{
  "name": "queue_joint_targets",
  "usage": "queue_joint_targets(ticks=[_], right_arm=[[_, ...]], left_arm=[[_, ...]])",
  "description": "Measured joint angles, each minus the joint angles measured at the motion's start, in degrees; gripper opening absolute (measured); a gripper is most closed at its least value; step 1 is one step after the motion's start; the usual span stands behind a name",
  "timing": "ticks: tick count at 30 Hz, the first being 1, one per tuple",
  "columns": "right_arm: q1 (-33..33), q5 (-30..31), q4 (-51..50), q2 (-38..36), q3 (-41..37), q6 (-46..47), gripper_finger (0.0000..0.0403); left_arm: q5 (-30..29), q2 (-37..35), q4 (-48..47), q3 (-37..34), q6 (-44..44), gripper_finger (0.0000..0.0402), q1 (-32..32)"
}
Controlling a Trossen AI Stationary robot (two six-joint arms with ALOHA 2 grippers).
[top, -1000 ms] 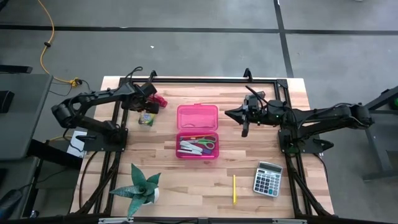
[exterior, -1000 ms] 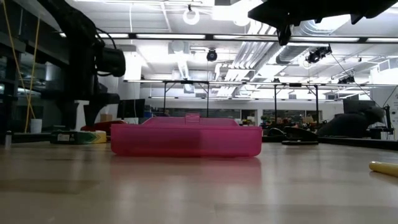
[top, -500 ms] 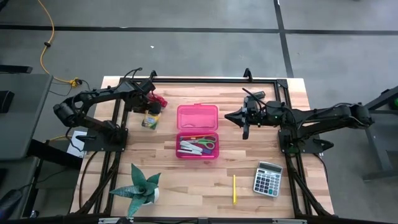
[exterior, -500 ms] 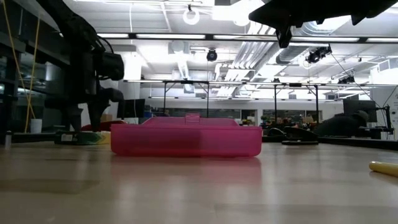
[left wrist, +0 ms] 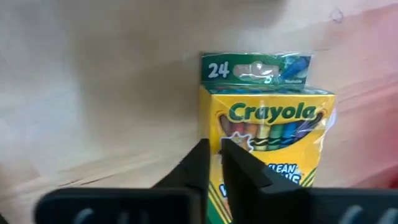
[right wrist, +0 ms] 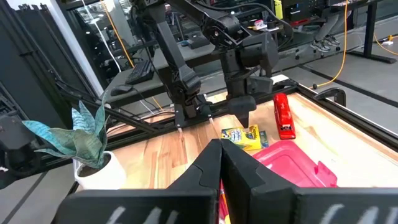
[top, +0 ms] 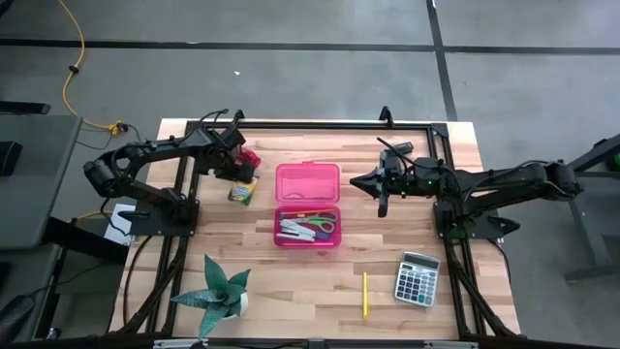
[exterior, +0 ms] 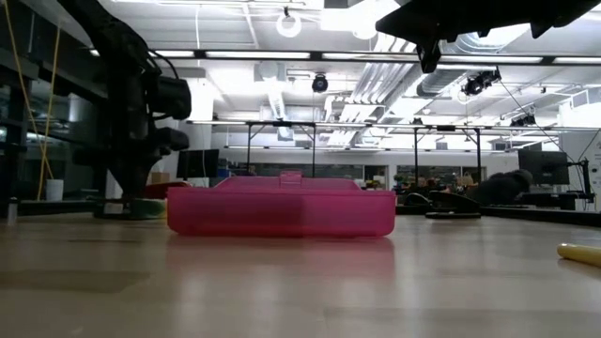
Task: Pack school essentials
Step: Put the yellow crayon box into the pink supply box
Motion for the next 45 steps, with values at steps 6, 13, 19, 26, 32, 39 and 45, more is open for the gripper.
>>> queue_joint_targets(ticks=[6,13,19,26,32,39,45], right_arm=[[0.00,-0.19,0.00,0.00,0.00,0.00,0.0000],[0.00,-0.24,0.02,0.00,0.00,0.02,0.0000],[0.00,-0.28,0.02,0.00,0.00,0.01,0.0000],[0.00,-0.28,0.04,0.00,0.00,0.02,0.0000],[0.00,-0.28,0.07,0.00,0.00,0.02,0.0000],[0.00,-0.31,-0.01,0.00,0.00,0.02,0.0000],[-0.04,-0.12,-2.57,0.00,0.00,-0.13,0.0000]], left_arm=[[0.04,-0.04,1.03,0.00,1.47,0.0003,-0.12],[0.04,-6.22,1.00,-0.04,4.27,0.0000,-0.12],[0.43,-16.94,0.80,-0.04,4.19,0.0000,-0.17],[0.01,-20.91,4.53,-0.01,5.76,0.0000,-3.79],[-0.90,-12.72,1.59,8.11,15.35,0.0000,-9.65],[-1.07,0.38,-7.06,22.70,40.89,0.0009,-11.72],[-6.48,8.86,-14.99,28.01,60.41,0.0050,-11.80]])
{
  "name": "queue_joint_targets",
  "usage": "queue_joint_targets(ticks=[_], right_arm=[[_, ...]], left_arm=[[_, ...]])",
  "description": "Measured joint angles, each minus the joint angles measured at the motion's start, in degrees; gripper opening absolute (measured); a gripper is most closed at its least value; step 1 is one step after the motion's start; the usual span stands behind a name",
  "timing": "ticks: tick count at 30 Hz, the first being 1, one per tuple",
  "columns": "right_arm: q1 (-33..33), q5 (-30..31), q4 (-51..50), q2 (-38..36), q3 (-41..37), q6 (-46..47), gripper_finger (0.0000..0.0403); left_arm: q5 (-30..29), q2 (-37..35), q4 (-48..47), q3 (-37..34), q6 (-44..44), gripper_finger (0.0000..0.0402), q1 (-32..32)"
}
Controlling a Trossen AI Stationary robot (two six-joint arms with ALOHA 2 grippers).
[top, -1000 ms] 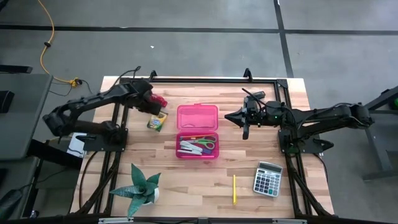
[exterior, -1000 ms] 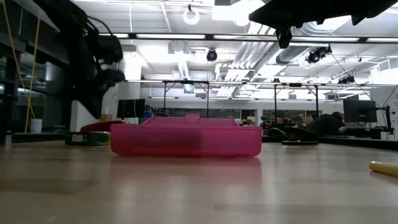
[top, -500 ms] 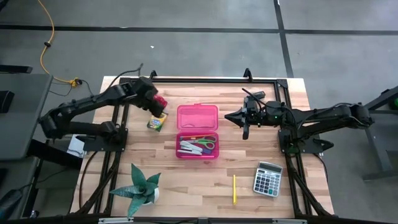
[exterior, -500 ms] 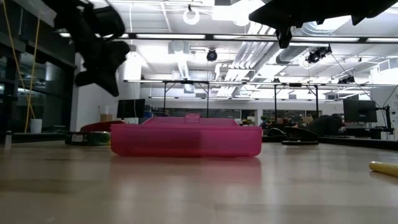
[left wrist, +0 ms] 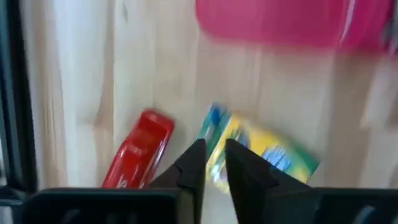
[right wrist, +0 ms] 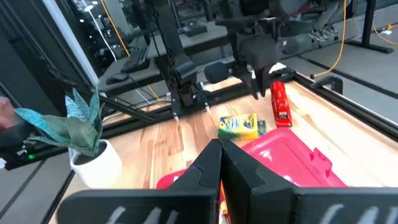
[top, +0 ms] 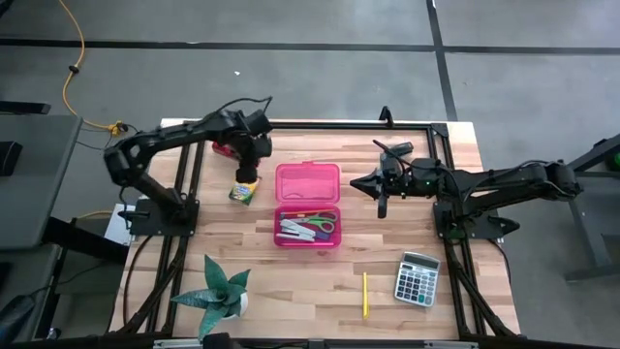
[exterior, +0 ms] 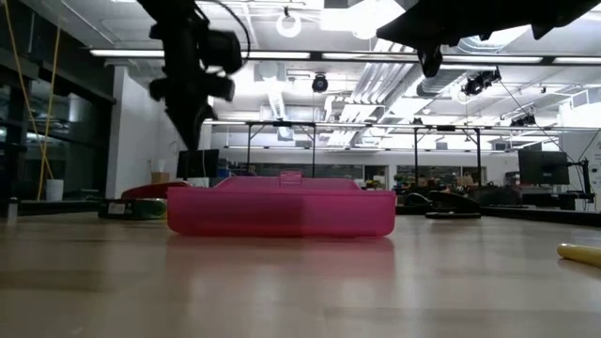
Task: Pack school essentials
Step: Put the yellow crayon box into the pink supply box
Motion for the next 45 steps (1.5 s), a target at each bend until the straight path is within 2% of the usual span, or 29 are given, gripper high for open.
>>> queue_joint_targets(ticks=[5,13,17,21,30,34,38,43,45], right_arm=[[0.00,0.05,-1.78,0.00,0.00,1.51,0.0000],[0.00,0.23,-1.88,0.00,0.00,1.60,0.0000],[0.00,0.25,-1.93,0.00,0.00,2.28,0.0000],[0.00,0.27,-1.94,0.00,0.00,2.97,0.0000],[0.00,0.34,-1.94,0.00,0.00,2.97,0.0000],[0.00,0.36,-1.96,0.00,0.00,2.97,0.0000],[0.00,0.36,-1.98,0.00,0.00,2.97,0.0000],[0.00,0.36,-1.96,0.00,0.00,2.97,0.0000],[0.00,0.36,-1.98,0.00,0.00,2.95,0.0000]], left_arm=[[-1.08,5.94,-5.13,0.18,8.37,0.0112,0.53],[-0.91,11.31,-1.15,0.21,19.16,0.0213,-0.41],[-1.41,13.66,-1.13,0.21,22.77,0.0234,-0.35],[-2.10,16.11,-1.21,0.21,23.01,0.0235,0.39],[-0.10,20.10,-3.20,0.25,22.92,0.0218,0.86],[0.11,20.68,-3.35,0.25,22.93,0.0194,0.88],[0.23,20.71,-3.74,0.25,23.86,0.0138,0.72],[0.03,20.71,-3.63,0.23,24.39,0.0030,0.32],[0.00,20.76,-3.69,0.23,23.40,0.0010,0.05]])
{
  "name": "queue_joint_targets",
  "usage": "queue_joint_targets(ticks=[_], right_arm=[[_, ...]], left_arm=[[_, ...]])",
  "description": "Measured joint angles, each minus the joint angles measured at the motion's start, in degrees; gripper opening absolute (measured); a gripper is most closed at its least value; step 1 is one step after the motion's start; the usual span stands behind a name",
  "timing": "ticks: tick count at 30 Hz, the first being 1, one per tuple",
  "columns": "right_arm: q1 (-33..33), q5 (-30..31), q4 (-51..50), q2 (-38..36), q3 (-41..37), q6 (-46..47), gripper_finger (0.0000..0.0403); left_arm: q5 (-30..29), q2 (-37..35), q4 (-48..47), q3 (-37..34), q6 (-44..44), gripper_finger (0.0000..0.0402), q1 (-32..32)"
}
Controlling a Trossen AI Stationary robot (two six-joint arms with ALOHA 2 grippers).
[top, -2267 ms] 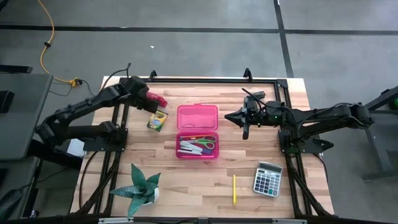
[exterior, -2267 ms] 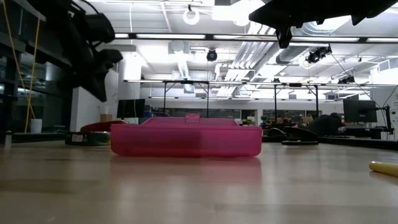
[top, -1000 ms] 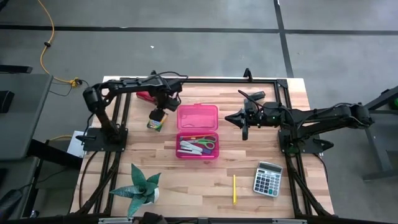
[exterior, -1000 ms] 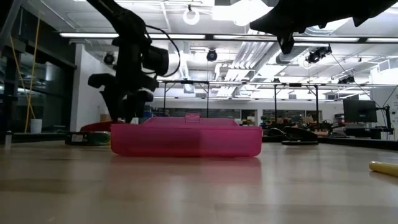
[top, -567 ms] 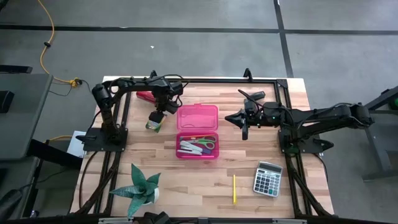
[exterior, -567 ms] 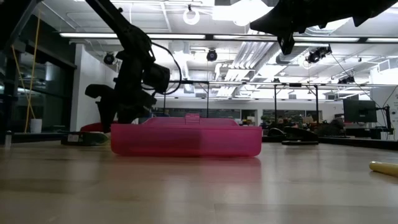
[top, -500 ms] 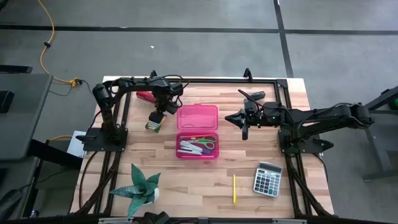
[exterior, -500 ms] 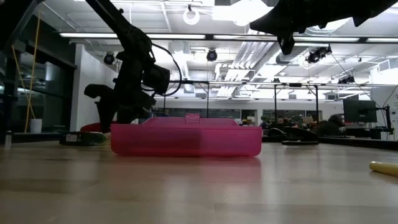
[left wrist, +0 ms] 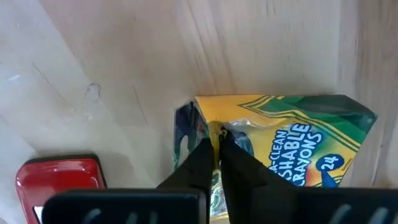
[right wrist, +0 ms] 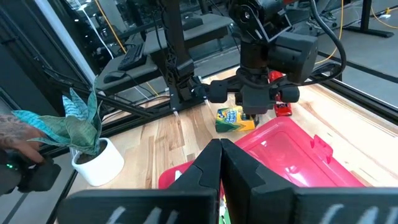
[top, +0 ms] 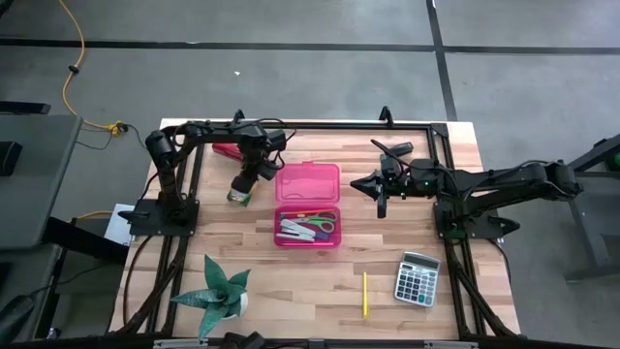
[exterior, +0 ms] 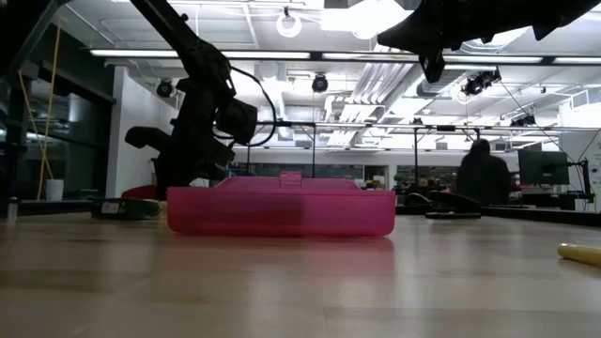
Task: Pack school essentials
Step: Put the yellow crayon box into the pink supply box
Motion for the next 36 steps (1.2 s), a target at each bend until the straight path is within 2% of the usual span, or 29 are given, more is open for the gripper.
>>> queue_joint_targets(ticks=[5,10,19,25,28,32,36], right_arm=[[-0.01,-0.02,0.00,0.00,0.00,0.00,0.0000],[-0.02,-0.04,-0.02,0.00,0.00,-0.42,0.0000],[0.02,-0.17,0.00,0.00,0.00,-0.14,0.0000],[0.02,-0.20,0.02,0.00,0.00,-0.02,0.0000],[0.02,-0.20,0.48,0.00,0.00,-0.02,0.0000],[0.02,-0.20,0.96,0.00,0.00,0.13,0.0000],[0.02,-0.20,1.00,0.00,0.00,0.17,0.0000]], left_arm=[[-1.00,-2.16,-0.49,-0.11,-3.59,0.0003,-0.40],[-0.18,-8.99,-0.50,-0.11,-7.50,0.0001,-0.31],[0.25,-27.53,2.36,-0.09,-17.29,0.0000,-0.35],[0.25,-40.70,7.85,-0.09,-30.64,0.0000,-1.46],[0.25,-47.18,13.56,-0.76,-39.05,0.0000,-4.21],[-0.13,-54.75,22.19,-5.32,-49.67,0.0000,-10.64],[-4.66,-59.23,27.41,-11.49,-58.00,0.0000,-20.13]])
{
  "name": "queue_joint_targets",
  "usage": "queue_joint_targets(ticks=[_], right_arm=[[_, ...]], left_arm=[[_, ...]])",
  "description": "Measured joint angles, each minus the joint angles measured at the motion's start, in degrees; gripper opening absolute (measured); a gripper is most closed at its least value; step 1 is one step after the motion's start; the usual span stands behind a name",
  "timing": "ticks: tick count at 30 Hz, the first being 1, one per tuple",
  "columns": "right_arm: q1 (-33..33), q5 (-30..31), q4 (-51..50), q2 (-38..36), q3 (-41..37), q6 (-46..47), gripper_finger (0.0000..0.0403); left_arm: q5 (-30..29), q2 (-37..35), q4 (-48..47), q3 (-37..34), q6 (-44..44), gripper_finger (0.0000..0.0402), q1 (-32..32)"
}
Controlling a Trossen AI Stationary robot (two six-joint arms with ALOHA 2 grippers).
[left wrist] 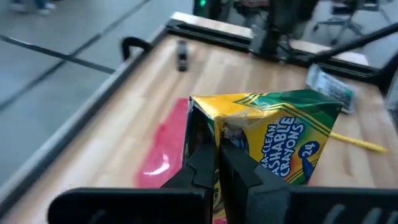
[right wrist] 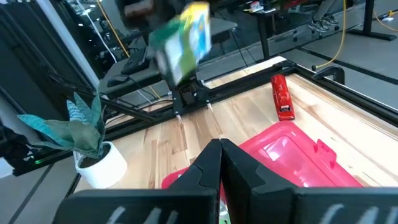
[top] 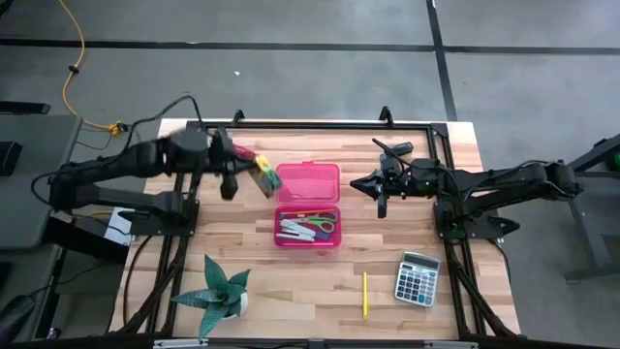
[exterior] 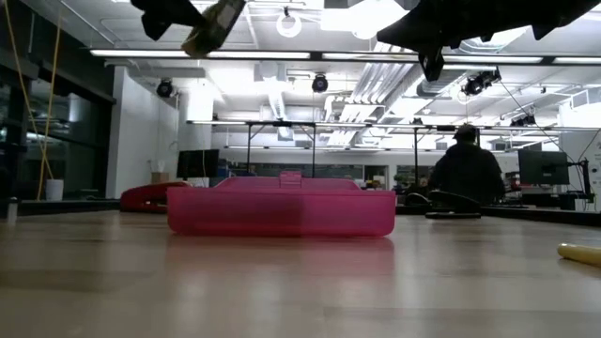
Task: Pack school essentials
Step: Put the yellow crayon box into the pink supply box
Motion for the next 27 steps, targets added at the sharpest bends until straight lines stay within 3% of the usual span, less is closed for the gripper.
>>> queue_joint_targets(ticks=[5,9,12,21,27], right_arm=[[0.00,-4.12,3.72,0.00,0.00,-0.04,0.0000],[0.01,-8.81,7.89,-0.02,0.02,-0.23,0.0000],[0.02,-9.27,8.86,-0.02,0.02,-0.22,0.0000],[0.02,-10.41,9.04,-0.02,0.02,-0.19,0.0000],[0.02,-9.70,12.33,-0.02,0.02,-0.61,0.0000]], left_arm=[[-9.87,-0.28,7.32,-6.30,-2.57,0.0000,-12.09],[-13.85,-0.08,15.82,-9.17,-3.15,0.0000,-16.70],[-14.32,-0.09,20.31,-10.39,-4.13,0.0000,-17.62],[-14.31,0.03,21.82,-11.02,-5.37,0.0000,-17.71],[-10.23,9.43,20.69,-6.87,-2.86,0.0000,-17.64]])
